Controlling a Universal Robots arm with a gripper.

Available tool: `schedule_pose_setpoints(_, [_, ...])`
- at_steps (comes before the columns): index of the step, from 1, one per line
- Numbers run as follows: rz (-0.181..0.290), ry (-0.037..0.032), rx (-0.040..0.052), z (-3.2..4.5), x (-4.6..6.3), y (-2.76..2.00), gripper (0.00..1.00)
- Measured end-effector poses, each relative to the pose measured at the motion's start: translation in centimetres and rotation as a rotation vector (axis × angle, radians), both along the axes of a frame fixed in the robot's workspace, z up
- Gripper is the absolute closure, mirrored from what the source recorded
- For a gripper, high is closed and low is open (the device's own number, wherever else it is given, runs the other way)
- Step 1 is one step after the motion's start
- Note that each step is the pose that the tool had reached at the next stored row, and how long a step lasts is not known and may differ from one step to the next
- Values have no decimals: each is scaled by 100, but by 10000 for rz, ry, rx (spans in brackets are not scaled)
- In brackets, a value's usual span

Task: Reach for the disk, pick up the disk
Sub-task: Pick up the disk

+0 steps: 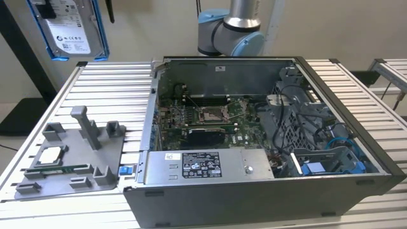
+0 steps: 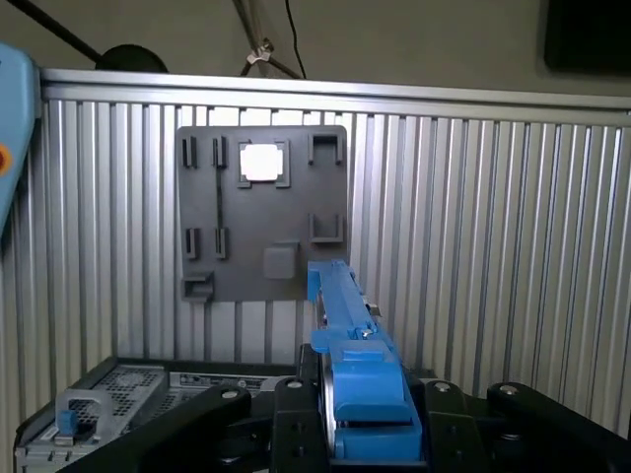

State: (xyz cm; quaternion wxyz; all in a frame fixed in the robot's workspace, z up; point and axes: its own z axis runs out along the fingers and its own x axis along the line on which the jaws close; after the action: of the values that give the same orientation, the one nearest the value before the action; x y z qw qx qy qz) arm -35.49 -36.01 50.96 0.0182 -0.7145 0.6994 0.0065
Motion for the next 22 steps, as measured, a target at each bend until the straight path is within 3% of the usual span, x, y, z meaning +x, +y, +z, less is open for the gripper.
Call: schedule_pose_setpoints(22, [0, -1, 0, 0, 747, 0, 100])
